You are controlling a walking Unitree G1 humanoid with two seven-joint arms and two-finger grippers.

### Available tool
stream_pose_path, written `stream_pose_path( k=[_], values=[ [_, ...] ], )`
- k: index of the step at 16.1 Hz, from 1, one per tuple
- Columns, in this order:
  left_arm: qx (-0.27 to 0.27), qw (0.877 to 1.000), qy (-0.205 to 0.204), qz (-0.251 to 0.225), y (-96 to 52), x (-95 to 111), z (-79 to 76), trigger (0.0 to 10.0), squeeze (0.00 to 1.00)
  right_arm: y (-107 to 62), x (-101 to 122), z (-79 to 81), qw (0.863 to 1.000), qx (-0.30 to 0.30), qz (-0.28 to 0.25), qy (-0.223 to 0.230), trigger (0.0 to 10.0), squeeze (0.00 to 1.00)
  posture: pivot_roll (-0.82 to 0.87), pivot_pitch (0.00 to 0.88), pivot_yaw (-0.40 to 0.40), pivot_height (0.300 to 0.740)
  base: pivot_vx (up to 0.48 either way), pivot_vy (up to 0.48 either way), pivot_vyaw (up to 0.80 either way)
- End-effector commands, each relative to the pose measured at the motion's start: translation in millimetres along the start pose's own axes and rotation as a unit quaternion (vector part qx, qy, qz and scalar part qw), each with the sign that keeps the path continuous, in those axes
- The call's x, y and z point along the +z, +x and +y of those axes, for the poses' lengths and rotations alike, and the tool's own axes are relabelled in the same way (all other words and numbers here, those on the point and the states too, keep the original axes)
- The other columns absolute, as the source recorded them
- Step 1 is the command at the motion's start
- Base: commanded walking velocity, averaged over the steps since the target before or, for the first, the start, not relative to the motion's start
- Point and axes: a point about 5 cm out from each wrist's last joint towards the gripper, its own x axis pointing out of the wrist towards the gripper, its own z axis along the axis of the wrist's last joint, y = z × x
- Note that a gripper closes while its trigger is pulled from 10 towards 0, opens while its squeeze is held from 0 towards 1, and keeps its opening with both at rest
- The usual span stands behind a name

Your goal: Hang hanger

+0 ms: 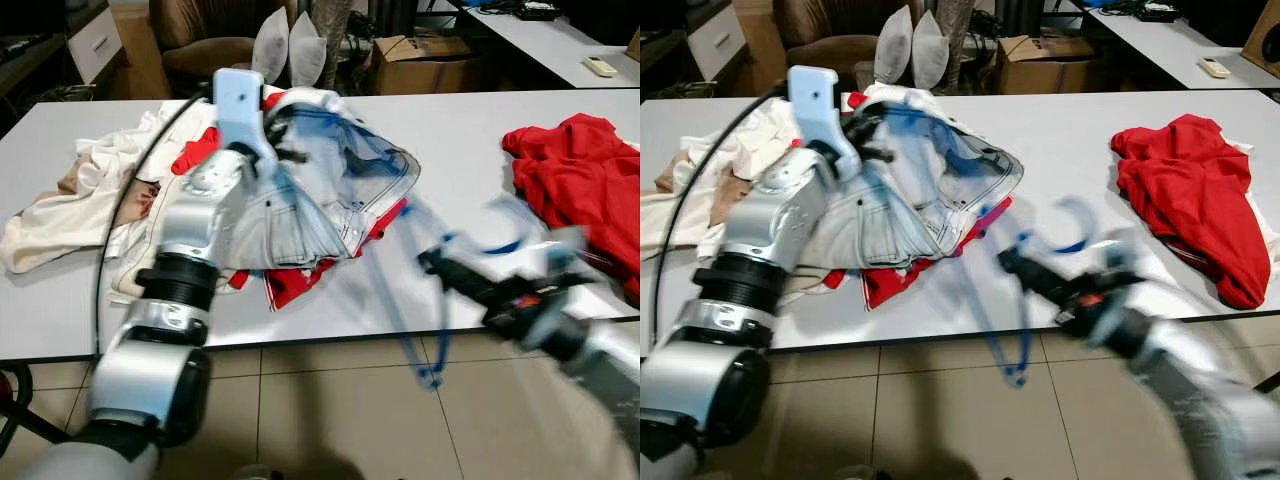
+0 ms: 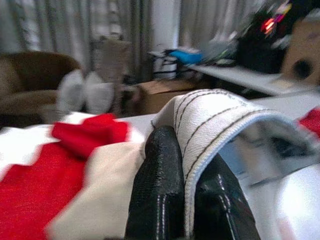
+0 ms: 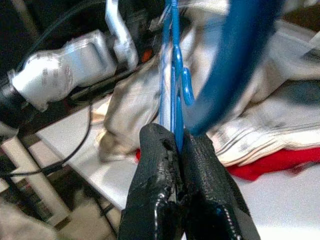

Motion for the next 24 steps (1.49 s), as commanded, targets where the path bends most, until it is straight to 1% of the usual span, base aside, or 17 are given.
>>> stream_pose_path(
  k=[1,3,4,6,7,8,9,11,13,15,16,19,20,21,22,23,24],
  values=[
    [0.012,0.999,0.041,-0.003,-0.4,1.2,6.3,0.0,0.0,-8.4,0.2,-0.6,1.0,-0.009,0.018,-0.01,10.0,0.0,-0.09,0.0,0.058,0.74,0.0,0.0,0.0],
    [0.026,0.999,0.044,-0.01,-1.7,5.2,14.6,0.0,0.0,-17.5,-5.5,-2.7,0.999,-0.023,0.045,-0.01,10.0,0.0,-0.09,0.0,0.059,0.74,0.0,0.0,0.0],
    [0.03,0.998,0.049,-0.028,-2.2,14.9,20.5,0.0,0.0,-21.8,-10.4,-4.5,0.997,-0.037,0.063,-0.002,10.0,0.0,-0.1,0.0,0.057,0.74,0.0,0.0,0.0],
    [0.02,0.997,0.057,-0.053,-3.0,28.6,23.7,0.0,0.0,-23.5,-17.7,-11.1,0.994,-0.068,0.087,0.008,10.0,0.0,-0.1,0.0,0.057,0.74,0.0,0.0,0.0],
    [-0.014,0.996,0.055,-0.075,-5.3,39.6,20.7,0.0,0.0,-21.9,-21.1,-19.6,0.99,-0.101,0.095,0.009,10.0,0.0,-0.09,0.0,0.051,0.74,0.0,0.0,0.0],
    [-0.078,0.991,0.058,-0.091,-11.3,49.0,13.6,0.0,0.0,-18.7,-22.7,-30.1,0.986,-0.138,0.092,0.021,10.0,0.0,-0.09,0.0,0.048,0.74,0.0,0.0,0.0],
    [-0.133,0.984,0.071,-0.096,-19.7,53.6,6.4,0.4,0.0,-11.7,-23.2,-39.7,0.982,-0.165,0.083,0.037,10.0,0.0,-0.09,0.0,0.043,0.74,0.0,0.0,0.0],
    [-0.161,0.979,0.073,-0.097,-26.0,55.0,1.0,0.0,0.0,-1.2,-24.9,-44.5,0.982,-0.166,0.078,0.053,10.0,0.0,-0.09,0.0,0.043,0.74,0.0,0.0,0.0],
    [-0.184,0.976,0.058,-0.098,-34.1,54.7,-7.4,0.0,0.0,25.2,-32.7,-46.1,0.985,-0.134,0.082,0.07,10.0,0.0,-0.08,0.0,0.027,0.74,0.0,0.0,0.0],
    [-0.197,0.975,0.053,-0.093,-40.7,53.9,-10.1,0.0,0.0,37.8,-34.1,-52.0,0.983,-0.144,0.072,0.09,10.0,0.0,-0.07,0.0,0.014,0.74,0.0,0.0,0.0],
    [-0.188,0.977,0.046,-0.094,-44.0,54.3,-8.4,0.0,0.0,46.2,-37.1,-58.3,0.979,-0.159,0.076,0.103,10.0,0.0,-0.07,0.0,0.003,0.74,0.0,0.0,0.0],
    [-0.127,0.988,0.035,-0.086,-44.3,50.4,6.9,0.0,0.0,52.1,-30.4,-53.1,0.985,-0.134,0.06,0.086,10.0,0.0,-0.05,0.0,-0.017,0.74,0.0,0.0,0.0],
    [-0.06,0.996,0.003,-0.059,-46.8,28.7,21.6,0.0,0.0,51.8,-18.9,-49.3,0.989,-0.146,0.026,0.029,10.0,0.0,-0.06,0.0,-0.005,0.74,0.0,0.0,0.0],
    [-0.031,0.998,-0.013,-0.044,-49.6,16.2,27.4,0.0,0.0,51.3,-13.8,-48.0,0.987,-0.16,0.012,-0.004,10.0,0.0,-0.06,0.0,-0.002,0.74,0.0,0.0,0.0],
    [0.016,0.999,-0.04,-0.026,-58.5,-9.6,33.4,5.2,0.0,51.3,-7.2,-41.4,0.973,-0.216,0.009,-0.085,10.0,0.0,-0.08,0.0,0.017,0.74,0.0,0.0,0.0],
    [0.027,0.998,-0.061,-0.021,-62.2,-17.9,33.1,8.7,0.0,52.1,-6.3,-36.5,0.966,-0.234,0.013,-0.107,10.0,0.0,-0.08,0.0,0.019,0.74,0.0,0.0,0.0],
    [0.043,0.996,-0.077,-0.006,-71.1,-33.3,28.8,10.0,0.0,54.5,-2.2,-19.9,0.959,-0.252,-0.009,-0.13,10.0,0.0,-0.09,0.0,0.025,0.74,0.0,0.0,0.0]
  ],
)
